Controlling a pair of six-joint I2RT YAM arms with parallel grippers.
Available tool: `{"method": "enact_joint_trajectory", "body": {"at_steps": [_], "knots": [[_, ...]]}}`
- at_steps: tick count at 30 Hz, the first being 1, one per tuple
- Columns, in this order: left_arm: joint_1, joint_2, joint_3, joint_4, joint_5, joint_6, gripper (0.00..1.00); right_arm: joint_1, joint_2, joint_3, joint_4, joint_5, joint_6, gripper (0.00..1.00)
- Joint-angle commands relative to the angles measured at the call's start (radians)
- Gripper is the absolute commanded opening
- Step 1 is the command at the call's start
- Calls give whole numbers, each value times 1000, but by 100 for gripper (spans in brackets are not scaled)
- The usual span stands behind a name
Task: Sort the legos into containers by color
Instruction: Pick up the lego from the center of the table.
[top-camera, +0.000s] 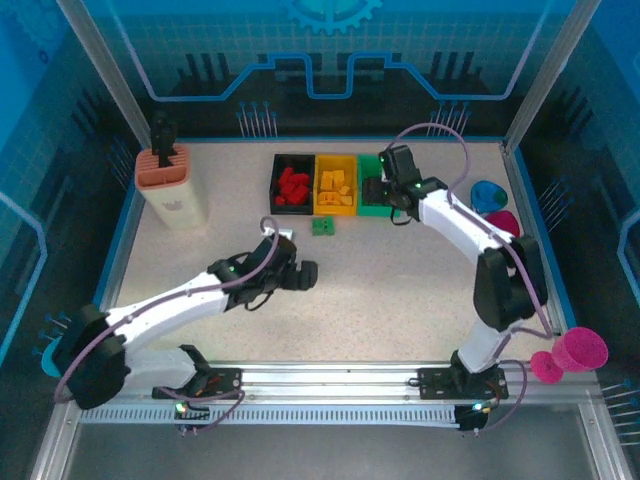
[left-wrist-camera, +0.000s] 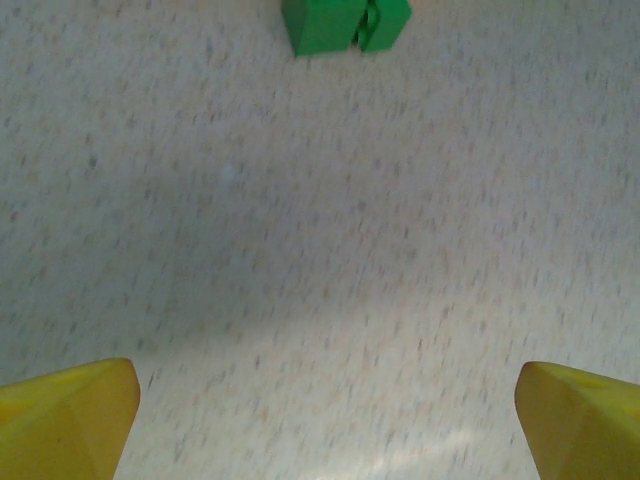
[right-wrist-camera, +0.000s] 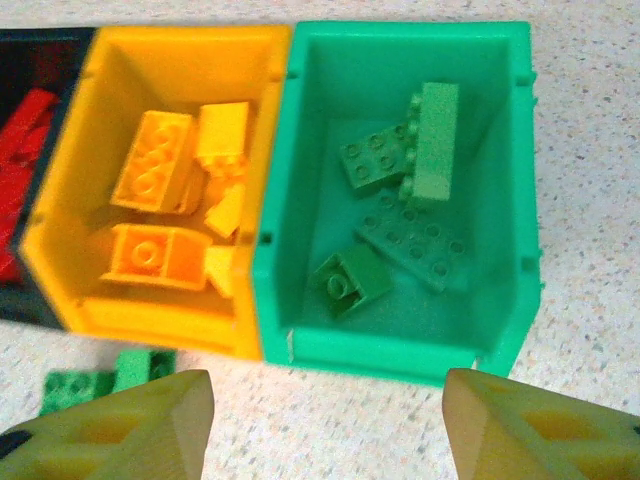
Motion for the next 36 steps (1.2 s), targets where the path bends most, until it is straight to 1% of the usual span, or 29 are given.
{"method": "enact_joint_trajectory", "body": {"at_steps": [1, 4, 7, 11, 13, 17, 20, 21, 25, 30, 32, 36], "knots": [[65, 130, 103, 70, 79, 17, 94, 16, -106, -104, 85, -34, 25, 63], [121, 260, 193, 99, 132, 23, 90, 29, -191, -213, 115, -46, 43, 63], [158, 401, 313, 81, 164, 45, 88, 38, -259, -311, 151, -59, 65, 62], [180, 566, 462, 41, 151, 77, 88, 47, -318, -400, 165, -62, 83, 62], [200, 639, 523, 23, 160, 75, 85, 47, -342, -432, 170, -60, 92, 62], [222, 727, 598, -7, 140, 80, 77, 47, -380, -495, 167, -52, 96, 61], [230, 763, 634, -20, 128, 89, 73, 47, -409, -522, 168, -50, 101, 60], [232, 772, 644, -27, 128, 92, 69, 47, -418, -532, 168, -50, 104, 60], [232, 793, 663, -39, 135, 100, 51, 47, -447, -557, 168, -40, 110, 60], [233, 791, 651, -51, 151, 108, 33, 46, -465, -573, 165, -30, 116, 60], [229, 759, 632, -53, 156, 107, 29, 46, -469, -576, 164, -33, 117, 59], [208, 639, 608, -42, 175, 130, 26, 46, -485, -586, 162, -23, 123, 59]]}}
